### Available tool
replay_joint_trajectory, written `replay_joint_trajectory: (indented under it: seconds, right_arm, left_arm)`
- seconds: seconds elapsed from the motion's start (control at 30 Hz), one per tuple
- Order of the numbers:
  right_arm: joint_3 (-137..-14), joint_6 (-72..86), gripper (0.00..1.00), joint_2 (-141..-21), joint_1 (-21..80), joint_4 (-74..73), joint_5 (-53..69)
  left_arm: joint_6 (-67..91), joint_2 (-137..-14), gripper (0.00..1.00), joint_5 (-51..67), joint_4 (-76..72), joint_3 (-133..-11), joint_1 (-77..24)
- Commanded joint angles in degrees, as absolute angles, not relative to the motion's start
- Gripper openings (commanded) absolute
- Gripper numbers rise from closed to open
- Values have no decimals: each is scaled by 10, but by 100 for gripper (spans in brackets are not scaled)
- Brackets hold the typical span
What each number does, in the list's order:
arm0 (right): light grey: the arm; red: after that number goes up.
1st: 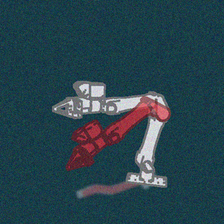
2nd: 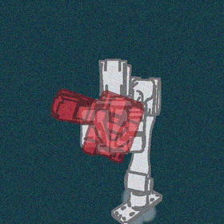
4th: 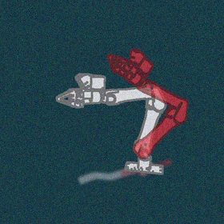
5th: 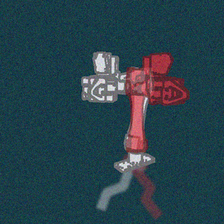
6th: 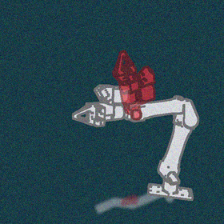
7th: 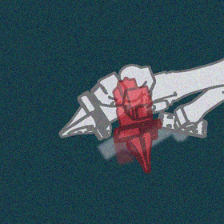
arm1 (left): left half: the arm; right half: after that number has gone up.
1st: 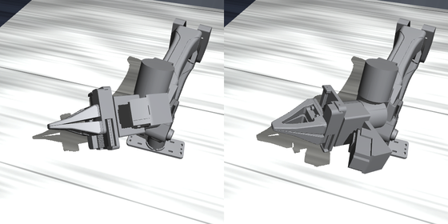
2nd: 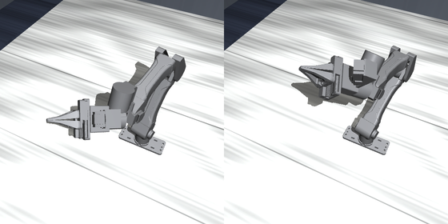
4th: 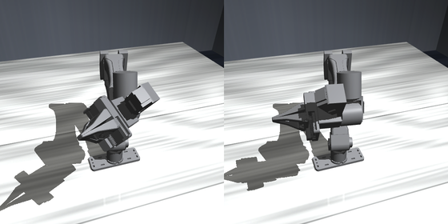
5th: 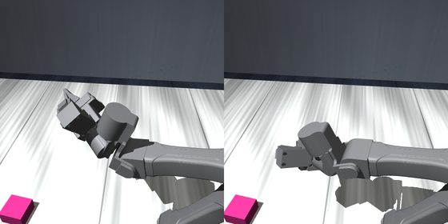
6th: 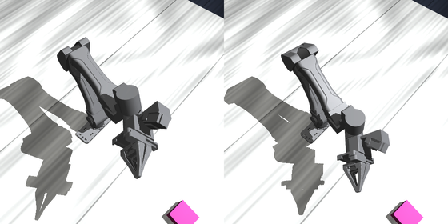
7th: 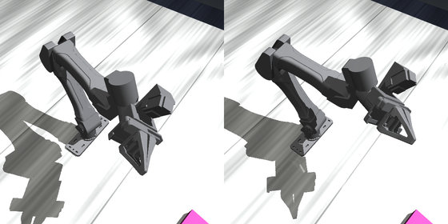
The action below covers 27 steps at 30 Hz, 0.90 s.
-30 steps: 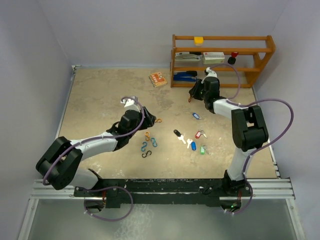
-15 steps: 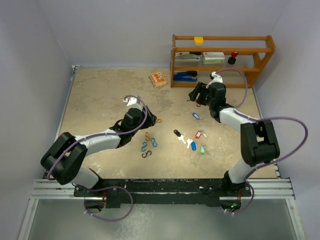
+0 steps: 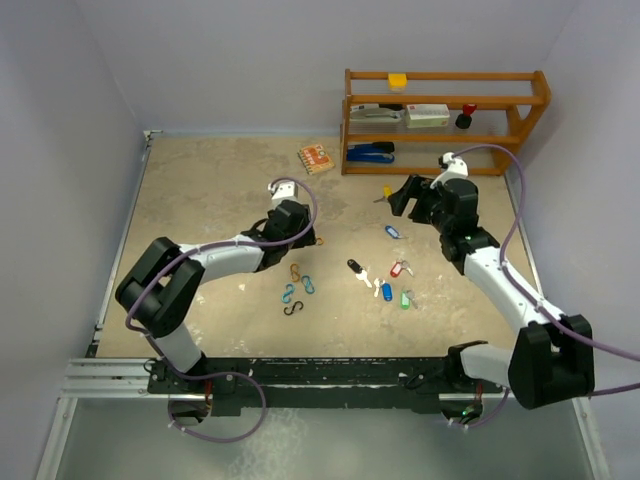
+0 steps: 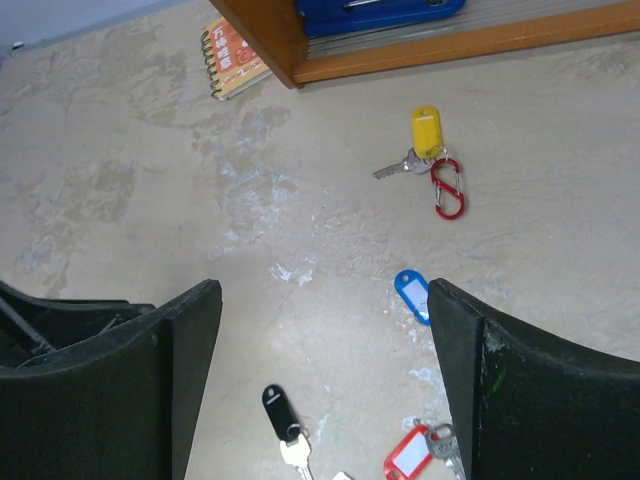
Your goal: Put the keys on the keyring
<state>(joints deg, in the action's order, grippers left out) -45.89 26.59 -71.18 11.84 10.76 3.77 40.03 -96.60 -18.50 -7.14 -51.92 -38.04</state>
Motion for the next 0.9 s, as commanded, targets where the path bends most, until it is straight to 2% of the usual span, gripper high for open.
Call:
replay_joint_trajectory:
  seconds: [0.0,0.4,0.57,0.87]
  right_arm:
    - [-451,236,87,-666,119,60,33]
    - [-442,232,90,-649,119,53,38]
    - [-443,233,97,-640,119,49,37]
    - [-440,232,100,-628,119,50,32]
  left_arm:
    - [386,-972,54,-197,-40,-535,-384]
    - [422,-985,54,-83,-115,-514,-411]
    - [425,-1007,54,-84,-119,-526,-423]
    - [430,-1025,54,-118,-108,-529,-424]
